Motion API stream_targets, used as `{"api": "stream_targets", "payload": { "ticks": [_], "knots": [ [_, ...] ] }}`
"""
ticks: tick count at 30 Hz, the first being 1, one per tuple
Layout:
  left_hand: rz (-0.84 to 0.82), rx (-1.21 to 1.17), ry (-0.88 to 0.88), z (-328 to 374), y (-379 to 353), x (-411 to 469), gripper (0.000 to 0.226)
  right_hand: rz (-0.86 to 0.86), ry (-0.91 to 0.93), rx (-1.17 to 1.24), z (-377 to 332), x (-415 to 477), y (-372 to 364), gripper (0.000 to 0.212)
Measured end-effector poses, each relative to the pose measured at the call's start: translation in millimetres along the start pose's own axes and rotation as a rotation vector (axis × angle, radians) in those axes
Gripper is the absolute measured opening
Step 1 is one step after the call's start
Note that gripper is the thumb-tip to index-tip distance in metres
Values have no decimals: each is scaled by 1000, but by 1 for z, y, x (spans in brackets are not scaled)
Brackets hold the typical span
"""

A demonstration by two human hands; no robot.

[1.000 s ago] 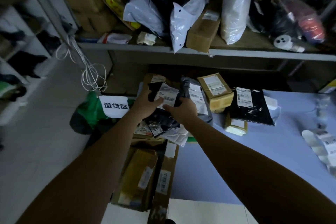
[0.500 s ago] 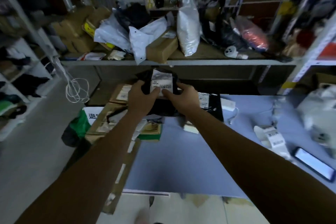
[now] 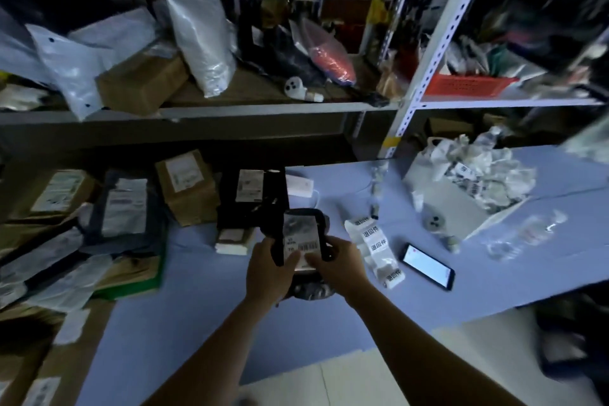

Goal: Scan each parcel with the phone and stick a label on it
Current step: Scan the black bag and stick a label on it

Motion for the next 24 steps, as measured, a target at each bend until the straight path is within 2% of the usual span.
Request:
{"api": "stream_targets", "payload": {
  "ticks": [2, 5, 10, 12, 15, 18, 20, 22, 24],
  "knots": [
    [-12, 9, 44, -12, -28, -4, 36, -7, -23, -69, 26, 7, -1, 25],
    [-67, 61, 89, -29, -65, -8, 32, -39, -82, -89, 64, 16, -3, 27],
    [-195, -54, 327, -57, -117, -12, 34, -86, -37, -277, 106, 40, -6, 31],
    [-170, -49, 341, -58, -129, -12, 35, -145, -18, -300, 121, 53, -4, 35],
    [-45, -60, 359, -56, -136, -12, 38, -229, 6, -233, 138, 76, 13, 46],
    [54, -84, 419, -62, -140, -17, 71, -162, 204, -425, 138, 105, 52, 50],
    [109, -31, 458, -62, -143, -23, 84, -107, 315, -602, 140, 130, 84, 52],
    [173, 40, 478, -61, -142, -31, 86, -92, 307, -755, 156, 153, 110, 59],
    [225, 110, 515, -58, -144, -40, 83, -140, 221, -822, 183, 171, 129, 67]
  ]
}}
Point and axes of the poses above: each hand's wrist, its own x-axis towards the middle knuckle, its own y-axis out of the back of the hand, z = x × y, the point moved 9 cm from there along x, towards the middle knuckle, and after that the axes turned 5 degrees about -y, right-handed, at the moved point
